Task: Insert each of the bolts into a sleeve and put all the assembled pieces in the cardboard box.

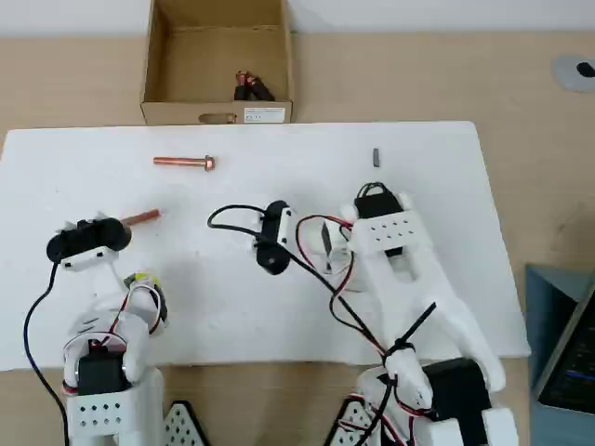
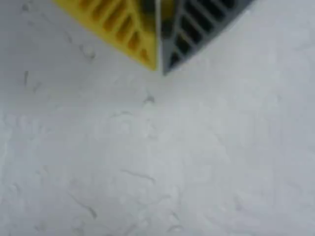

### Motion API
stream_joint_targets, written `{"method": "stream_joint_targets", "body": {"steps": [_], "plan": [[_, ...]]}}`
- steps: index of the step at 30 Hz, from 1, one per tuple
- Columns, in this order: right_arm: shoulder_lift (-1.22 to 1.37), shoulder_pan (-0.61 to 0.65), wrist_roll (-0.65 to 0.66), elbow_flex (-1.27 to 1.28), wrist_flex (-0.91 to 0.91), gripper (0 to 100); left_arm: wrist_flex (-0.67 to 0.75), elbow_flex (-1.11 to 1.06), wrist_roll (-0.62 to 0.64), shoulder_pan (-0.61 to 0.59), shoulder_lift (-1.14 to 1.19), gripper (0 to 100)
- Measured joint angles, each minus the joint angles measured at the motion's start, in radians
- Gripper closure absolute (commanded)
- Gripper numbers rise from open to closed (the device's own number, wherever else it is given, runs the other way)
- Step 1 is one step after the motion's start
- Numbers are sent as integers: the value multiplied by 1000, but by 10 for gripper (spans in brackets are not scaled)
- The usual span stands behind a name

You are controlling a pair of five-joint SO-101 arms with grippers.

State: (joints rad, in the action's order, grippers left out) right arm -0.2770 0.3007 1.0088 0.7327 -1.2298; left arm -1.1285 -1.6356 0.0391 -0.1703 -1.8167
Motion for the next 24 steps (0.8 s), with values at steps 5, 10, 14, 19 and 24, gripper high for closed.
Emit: {"method": "stream_joint_targets", "body": {"steps": [5, 10, 14, 19, 24], "plan": [[58, 2, 0, 2, 43, 832, 0, 0, 0, 0, 0, 996], [118, 2, 2, 0, 94, 836, 0, 0, 0, 0, 0, 996], [146, 2, 2, -3, 106, 889, 0, 0, 0, 0, 0, 996], [166, -2, 2, -15, 138, 986, 0, 0, 0, 0, 0, 996], [198, -2, -9, -72, 101, 988, 0, 0, 0, 0, 0, 996]]}}
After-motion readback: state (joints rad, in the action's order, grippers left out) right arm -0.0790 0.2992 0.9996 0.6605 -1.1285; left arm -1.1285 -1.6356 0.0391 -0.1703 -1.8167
